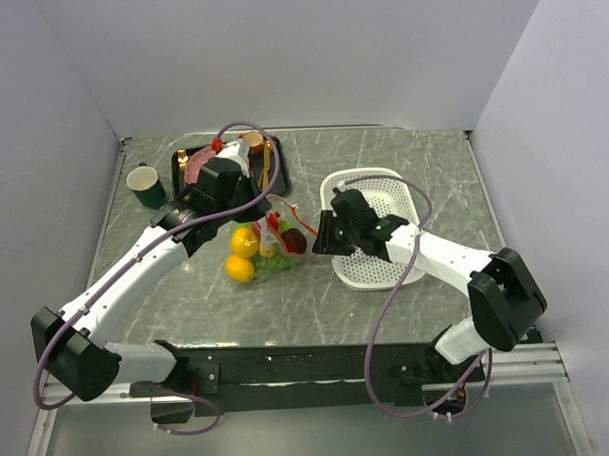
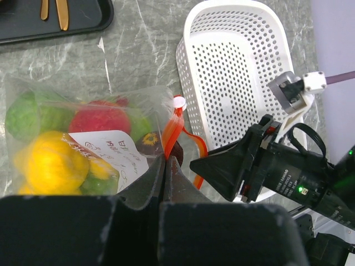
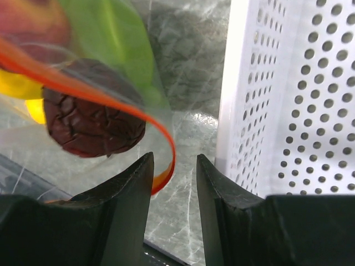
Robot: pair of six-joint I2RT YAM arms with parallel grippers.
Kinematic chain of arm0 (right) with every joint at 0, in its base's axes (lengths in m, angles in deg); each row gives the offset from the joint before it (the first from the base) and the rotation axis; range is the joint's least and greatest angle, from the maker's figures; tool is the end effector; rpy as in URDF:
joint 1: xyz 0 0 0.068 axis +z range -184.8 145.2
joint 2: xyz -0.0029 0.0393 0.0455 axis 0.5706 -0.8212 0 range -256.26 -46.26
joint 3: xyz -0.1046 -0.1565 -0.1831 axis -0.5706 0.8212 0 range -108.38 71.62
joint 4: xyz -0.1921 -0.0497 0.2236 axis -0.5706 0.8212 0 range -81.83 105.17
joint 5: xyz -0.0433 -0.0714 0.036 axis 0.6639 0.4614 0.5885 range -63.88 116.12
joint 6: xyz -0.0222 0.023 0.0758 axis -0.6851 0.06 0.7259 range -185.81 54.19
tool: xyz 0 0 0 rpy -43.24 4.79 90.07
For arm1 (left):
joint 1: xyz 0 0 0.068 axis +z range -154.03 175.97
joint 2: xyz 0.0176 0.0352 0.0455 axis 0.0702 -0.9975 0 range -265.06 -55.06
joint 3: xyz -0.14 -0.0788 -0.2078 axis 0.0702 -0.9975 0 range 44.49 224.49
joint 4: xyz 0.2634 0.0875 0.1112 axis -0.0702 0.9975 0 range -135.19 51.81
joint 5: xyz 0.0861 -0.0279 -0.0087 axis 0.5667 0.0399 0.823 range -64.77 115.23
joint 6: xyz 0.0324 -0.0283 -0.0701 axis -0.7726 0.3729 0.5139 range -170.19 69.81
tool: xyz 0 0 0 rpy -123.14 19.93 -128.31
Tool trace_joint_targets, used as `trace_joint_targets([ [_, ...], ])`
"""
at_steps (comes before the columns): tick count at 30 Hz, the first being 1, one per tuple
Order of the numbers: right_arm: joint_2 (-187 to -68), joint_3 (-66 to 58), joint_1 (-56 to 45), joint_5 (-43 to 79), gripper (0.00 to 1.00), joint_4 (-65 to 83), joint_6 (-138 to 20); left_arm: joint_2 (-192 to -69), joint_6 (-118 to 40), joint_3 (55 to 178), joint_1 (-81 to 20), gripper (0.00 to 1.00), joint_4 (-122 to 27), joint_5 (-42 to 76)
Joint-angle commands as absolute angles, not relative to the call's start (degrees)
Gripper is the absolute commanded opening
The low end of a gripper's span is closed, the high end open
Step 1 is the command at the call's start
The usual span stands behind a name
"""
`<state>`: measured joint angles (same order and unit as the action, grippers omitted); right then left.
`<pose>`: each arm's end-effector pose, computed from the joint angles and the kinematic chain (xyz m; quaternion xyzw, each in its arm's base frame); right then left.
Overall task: Place the food in the zip-top bag and seal the zipper
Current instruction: Place the fake fruit in the zipper food storage bag, then adjust the zipper food storage bag at the center of the board.
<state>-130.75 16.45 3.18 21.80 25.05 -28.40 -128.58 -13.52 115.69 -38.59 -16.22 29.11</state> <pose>0.2915 0.2343 0.1737 -0.0186 0.9271 0.2555 0.2736 0.2987 -0.1999 0.3295 -0.0326 0.8706 -0.2613 0.4155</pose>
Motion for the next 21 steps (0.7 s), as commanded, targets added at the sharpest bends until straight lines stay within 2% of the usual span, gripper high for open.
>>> trace_joint_targets([
  [1, -131.9, 14.2, 2.8, 20.6, 0.44, 22.1, -26.1, -126.0, -13.9, 115.5, -38.4, 0.01, -17.9, 29.9],
  [2, -132.1, 14.1, 2.8, 20.7, 0.43, 21.7, -26.0, -126.0, -14.0, 115.3, -38.4, 0.01, -17.9, 29.8],
  [5, -132.9, 13.1, 2.8, 21.2, 0.3, 21.8, -26.1, -126.3, -14.2, 115.3, -38.4, 0.01, -17.9, 29.5],
  [6, -132.9, 12.5, 2.9, 21.5, 0.22, 22.1, -26.3, -126.2, -14.3, 115.3, -38.4, 0.01, -17.9, 29.6],
  [8, -132.4, 11.9, 2.8, 22.6, 0.16, 22.2, -26.9, -126.2, -14.5, 115.3, -38.4, 0.01, -17.8, 29.6],
  [9, -131.5, 11.5, 2.8, 23.0, 0.11, 22.1, -27.1, -126.1, -14.7, 115.2, -38.4, 0.01, -17.8, 29.5],
  [11, -130.3, 10.7, 2.8, 23.3, 0.08, 22.1, -28.4, -126.3, -15.3, 114.9, -38.4, 0.01, -18.7, 28.2],
  [12, -130.1, 9.8, 2.8, 23.3, 0.07, 22.1, -28.8, -126.8, -17.9, 114.8, -38.4, 0.01, -19.6, 21.7],
  [15, -130.9, 7.8, 2.9, 23.2, 0.06, 22.1, -30.4, -130.8, -18.8, 116.6, -38.6, 0.01, -18.7, 11.9],
  [18, -131.6, 6.0, 2.9, 24.3, 0.04, 23.9, -31.0, -134.1, -19.1, 117.3, -39.4, 0.01, -18.7, 8.5],
  [21, -129.2, 8.4, 3.0, 26.0, 0.0, 23.2, -29.6, -135.4, -20.0, 119.1, -40.5, 0.01, -16.8, 9.9],
])
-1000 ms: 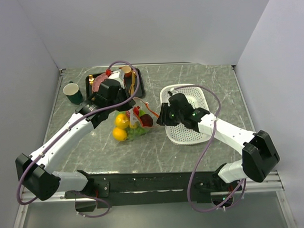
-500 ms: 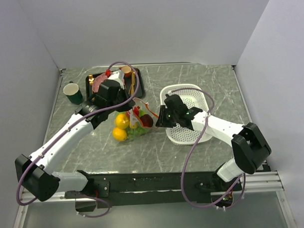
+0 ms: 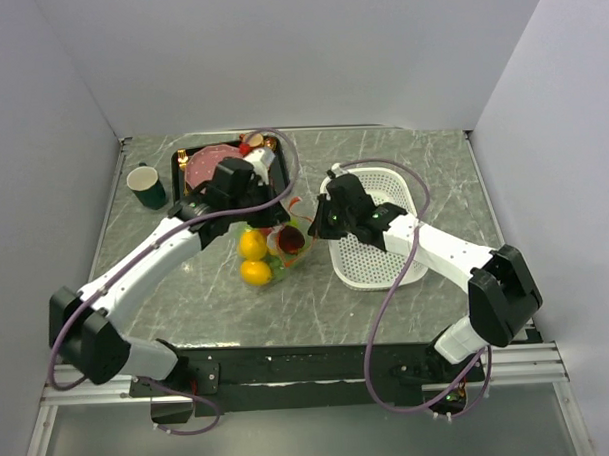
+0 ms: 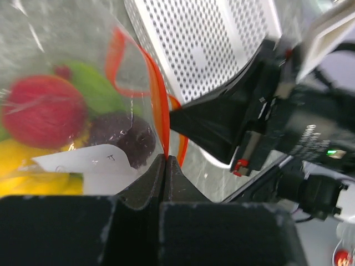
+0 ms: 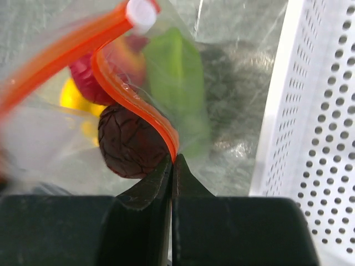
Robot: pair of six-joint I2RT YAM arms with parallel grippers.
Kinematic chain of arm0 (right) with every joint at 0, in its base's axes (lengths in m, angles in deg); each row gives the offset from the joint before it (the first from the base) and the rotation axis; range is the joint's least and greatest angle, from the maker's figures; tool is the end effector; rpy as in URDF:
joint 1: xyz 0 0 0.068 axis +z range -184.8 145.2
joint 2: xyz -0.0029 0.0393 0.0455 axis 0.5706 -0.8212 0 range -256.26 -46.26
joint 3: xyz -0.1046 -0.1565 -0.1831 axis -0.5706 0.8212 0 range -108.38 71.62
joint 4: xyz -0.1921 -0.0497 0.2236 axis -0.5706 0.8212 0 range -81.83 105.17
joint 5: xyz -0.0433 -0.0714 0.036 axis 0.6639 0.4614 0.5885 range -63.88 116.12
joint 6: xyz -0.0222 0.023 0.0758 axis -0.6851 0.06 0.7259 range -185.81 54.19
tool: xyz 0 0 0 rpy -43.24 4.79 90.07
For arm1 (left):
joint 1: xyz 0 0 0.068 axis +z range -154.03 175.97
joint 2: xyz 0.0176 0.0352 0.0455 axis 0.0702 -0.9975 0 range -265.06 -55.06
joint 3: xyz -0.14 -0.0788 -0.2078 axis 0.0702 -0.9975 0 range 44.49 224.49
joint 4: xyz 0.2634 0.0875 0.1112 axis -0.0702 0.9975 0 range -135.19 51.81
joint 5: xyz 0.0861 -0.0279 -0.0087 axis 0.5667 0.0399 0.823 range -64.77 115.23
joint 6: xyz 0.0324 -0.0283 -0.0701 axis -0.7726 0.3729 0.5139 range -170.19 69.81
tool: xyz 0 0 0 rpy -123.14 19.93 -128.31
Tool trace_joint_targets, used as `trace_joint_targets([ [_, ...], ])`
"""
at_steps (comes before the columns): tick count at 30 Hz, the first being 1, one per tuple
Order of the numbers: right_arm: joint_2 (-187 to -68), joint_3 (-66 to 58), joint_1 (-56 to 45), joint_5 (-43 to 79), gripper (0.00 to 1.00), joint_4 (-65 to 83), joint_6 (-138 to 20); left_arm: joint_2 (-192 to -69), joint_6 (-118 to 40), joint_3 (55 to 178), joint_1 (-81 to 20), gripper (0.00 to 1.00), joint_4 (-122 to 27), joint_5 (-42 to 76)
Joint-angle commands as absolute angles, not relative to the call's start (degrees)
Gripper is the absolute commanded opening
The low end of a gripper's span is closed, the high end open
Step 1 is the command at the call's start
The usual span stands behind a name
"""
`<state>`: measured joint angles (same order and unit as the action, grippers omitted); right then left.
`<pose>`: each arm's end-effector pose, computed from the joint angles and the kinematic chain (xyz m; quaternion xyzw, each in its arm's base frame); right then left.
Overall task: Place the food in the zip-top bag and seal the zipper
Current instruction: Adjust the zipper food storage bag at the center of the board.
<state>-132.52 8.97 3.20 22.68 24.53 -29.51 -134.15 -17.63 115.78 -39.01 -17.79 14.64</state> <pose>0.3125 0.2495 0.2139 -0.0261 0.9055 0.2769 0.3205 0.3041 -0.2288 0.3000 0.0611 0.8829 -0.3228 0.3354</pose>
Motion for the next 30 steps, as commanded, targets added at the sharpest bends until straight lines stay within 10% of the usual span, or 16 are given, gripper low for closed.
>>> trace_joint_targets([
  [1, -128.6, 9.3, 3.0, 28.1, 0.0, 23.0, -29.1, -135.0, -19.6, 119.5, -40.6, 0.01, -15.5, 12.9],
  [30, -111.7, 29.7, 5.1, 32.7, 0.0, 13.9, -17.5, -138.3, -11.0, 116.1, -42.4, 0.06, -23.9, 4.8],
])
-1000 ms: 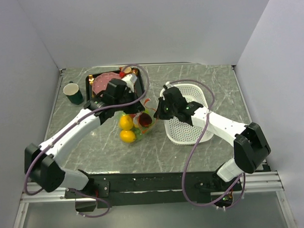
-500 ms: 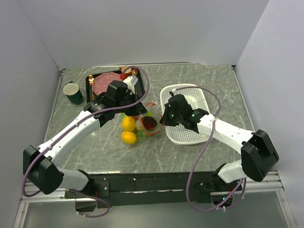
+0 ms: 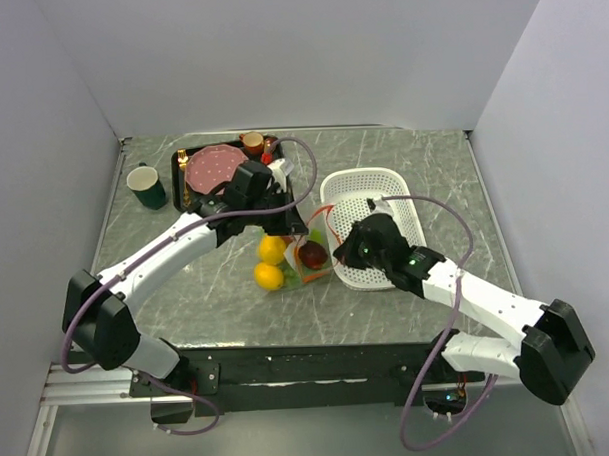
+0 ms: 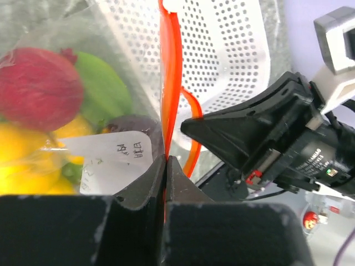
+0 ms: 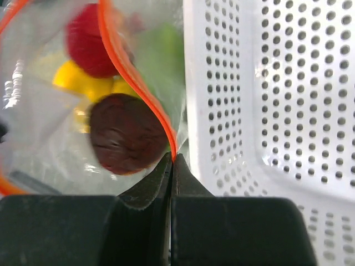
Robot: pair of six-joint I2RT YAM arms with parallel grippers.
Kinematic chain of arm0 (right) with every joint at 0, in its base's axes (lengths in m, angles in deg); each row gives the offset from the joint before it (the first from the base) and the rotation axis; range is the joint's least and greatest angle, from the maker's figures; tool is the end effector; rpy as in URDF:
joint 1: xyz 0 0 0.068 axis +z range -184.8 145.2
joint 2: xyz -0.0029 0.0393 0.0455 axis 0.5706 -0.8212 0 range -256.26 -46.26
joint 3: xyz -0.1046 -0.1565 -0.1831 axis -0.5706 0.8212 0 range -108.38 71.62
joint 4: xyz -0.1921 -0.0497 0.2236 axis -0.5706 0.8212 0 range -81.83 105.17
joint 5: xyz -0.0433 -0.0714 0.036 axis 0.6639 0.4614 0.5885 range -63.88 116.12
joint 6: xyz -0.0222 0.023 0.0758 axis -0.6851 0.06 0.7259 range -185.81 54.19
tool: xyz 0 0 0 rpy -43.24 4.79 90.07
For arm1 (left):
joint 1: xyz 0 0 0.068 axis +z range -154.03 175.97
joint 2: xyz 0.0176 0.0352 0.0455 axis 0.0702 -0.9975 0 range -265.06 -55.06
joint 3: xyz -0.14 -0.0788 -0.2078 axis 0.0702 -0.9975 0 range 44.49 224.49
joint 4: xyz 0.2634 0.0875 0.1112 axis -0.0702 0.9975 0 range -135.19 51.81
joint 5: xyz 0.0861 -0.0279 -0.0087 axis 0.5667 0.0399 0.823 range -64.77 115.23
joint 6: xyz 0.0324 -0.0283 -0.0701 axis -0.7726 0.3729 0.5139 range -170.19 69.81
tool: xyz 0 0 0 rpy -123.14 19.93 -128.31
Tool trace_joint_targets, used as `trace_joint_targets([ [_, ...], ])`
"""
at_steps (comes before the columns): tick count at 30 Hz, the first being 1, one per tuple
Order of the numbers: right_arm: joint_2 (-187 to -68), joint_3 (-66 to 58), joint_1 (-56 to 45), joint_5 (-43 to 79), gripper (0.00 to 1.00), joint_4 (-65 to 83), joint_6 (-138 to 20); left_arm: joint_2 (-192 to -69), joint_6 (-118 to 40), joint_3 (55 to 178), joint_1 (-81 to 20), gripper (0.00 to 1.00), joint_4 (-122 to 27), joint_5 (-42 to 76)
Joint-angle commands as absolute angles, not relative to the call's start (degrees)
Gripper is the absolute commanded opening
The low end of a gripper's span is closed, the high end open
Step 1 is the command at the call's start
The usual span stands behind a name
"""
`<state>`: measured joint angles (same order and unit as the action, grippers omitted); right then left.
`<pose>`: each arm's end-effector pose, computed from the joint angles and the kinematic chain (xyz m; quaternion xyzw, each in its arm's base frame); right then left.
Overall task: Place the food in the zip-top bag and seal the zipper
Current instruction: Adjust the zipper food storage bag at the center of the board.
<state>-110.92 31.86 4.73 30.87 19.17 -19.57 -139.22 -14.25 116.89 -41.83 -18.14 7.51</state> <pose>0.2451 0.1945 0.1918 0.0710 0.8872 0.2821 0.3581 0.2996 -0.2600 0.2773 0.0810 0.8899 -0.3672 0.2582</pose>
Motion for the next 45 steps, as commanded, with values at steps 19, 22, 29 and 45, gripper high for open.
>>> trace_joint_targets([
  [19, -112.9, 21.8, 5.3, 28.6, 0.0, 9.8, -24.5, -139.4, -8.8, 125.7, -44.4, 0.01, -21.6, 8.9],
  [22, -116.6, 10.7, 5.4, 24.5, 0.0, 14.6, -29.3, -136.0, -10.6, 131.0, -40.4, 0.01, -15.3, 13.6],
  [29, -121.5, -1.0, 6.0, 12.9, 0.01, 13.0, -32.4, -124.9, -12.7, 133.9, -31.9, 0.04, -5.0, 27.7],
  [45, -138.0, -4.9, 11.0, 4.0, 0.03, 15.5, -26.1, -122.2, -10.4, 122.5, -30.7, 0.01, -5.5, 23.8],
])
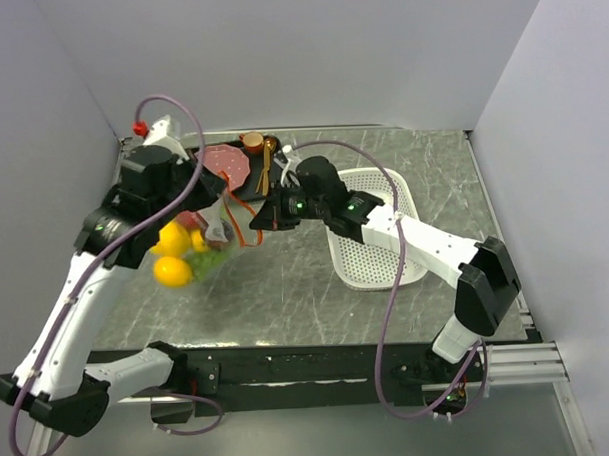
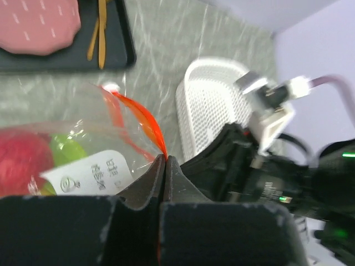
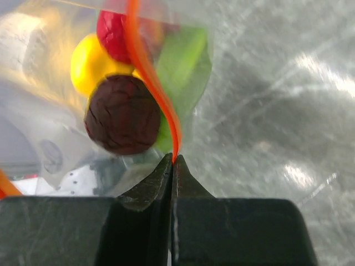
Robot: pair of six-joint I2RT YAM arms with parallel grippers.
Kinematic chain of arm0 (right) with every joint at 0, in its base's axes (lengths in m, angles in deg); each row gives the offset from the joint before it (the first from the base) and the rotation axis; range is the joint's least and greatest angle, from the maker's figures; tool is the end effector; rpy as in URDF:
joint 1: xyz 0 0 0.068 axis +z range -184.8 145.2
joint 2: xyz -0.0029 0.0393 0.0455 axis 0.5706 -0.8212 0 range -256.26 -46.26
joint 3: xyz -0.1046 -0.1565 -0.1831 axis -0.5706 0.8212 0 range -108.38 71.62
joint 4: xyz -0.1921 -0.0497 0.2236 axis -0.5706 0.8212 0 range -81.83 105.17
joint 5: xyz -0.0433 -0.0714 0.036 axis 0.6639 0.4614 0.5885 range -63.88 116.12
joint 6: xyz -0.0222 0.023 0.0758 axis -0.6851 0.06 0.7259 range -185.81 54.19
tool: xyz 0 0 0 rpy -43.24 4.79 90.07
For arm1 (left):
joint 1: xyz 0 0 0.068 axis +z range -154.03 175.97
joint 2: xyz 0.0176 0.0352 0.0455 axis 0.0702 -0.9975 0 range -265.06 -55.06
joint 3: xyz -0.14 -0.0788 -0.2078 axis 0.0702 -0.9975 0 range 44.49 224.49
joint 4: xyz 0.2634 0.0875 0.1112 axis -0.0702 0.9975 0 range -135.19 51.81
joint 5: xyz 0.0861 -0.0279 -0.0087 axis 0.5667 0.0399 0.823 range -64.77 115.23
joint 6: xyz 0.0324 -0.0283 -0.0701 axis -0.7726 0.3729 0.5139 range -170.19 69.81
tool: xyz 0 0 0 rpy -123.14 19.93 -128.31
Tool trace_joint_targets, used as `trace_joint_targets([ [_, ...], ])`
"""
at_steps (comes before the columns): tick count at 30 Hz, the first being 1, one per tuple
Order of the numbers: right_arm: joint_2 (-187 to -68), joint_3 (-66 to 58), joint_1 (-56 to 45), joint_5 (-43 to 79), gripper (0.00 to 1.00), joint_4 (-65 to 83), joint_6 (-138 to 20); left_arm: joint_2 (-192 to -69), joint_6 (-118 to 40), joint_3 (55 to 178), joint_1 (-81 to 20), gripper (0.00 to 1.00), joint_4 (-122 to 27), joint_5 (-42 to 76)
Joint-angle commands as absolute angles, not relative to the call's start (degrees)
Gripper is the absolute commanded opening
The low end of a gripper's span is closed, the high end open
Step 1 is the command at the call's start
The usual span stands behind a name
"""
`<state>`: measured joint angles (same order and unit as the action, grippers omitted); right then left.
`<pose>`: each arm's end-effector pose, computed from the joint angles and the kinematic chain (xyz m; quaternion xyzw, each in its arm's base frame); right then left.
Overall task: Place the food in the zip-top bag and seal the zipper
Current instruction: Adjust the zipper food storage bag at the center of the board.
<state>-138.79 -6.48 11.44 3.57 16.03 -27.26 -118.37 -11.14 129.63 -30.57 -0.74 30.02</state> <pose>0.2925 0.3451 0.3007 -0.1632 0.8053 0.4882 0.2941 0.2553 -0.1208 0.4457 -0.1136 0.8238 -0.2710 0.4847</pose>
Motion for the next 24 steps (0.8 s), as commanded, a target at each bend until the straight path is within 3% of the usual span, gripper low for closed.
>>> trace_joint_targets([
  [1, -138.3, -3.1, 11.0, 4.0, 0.03, 15.6, -26.1, -122.6, -9.9, 119.7, -30.7, 0.01, -9.0, 21.6],
  [5, -136.9, 1.5, 10.9, 4.8, 0.03, 14.1, -24.8, -125.4, -8.4, 112.4, -30.8, 0.01, -10.8, 18.6],
  [14, -129.2, -0.9, 11.8, 5.5, 0.06, 8.5, -29.3, -116.6, -7.6, 119.9, -30.7, 0.04, -7.9, 30.6],
  [18, -131.5, -4.2, 12.4, 4.1, 0.08, 10.4, -31.4, -114.5, -7.8, 121.1, -30.7, 0.06, -6.5, 31.8],
  [21, -136.8, -8.5, 12.4, 2.5, 0.08, 15.9, -32.1, -114.8, -7.6, 121.7, -30.7, 0.03, -6.4, 30.9],
  [24, -138.2, -8.2, 12.5, 1.1, 0.07, 12.6, -28.9, -115.3, -7.7, 122.6, -30.7, 0.02, -5.6, 30.4],
])
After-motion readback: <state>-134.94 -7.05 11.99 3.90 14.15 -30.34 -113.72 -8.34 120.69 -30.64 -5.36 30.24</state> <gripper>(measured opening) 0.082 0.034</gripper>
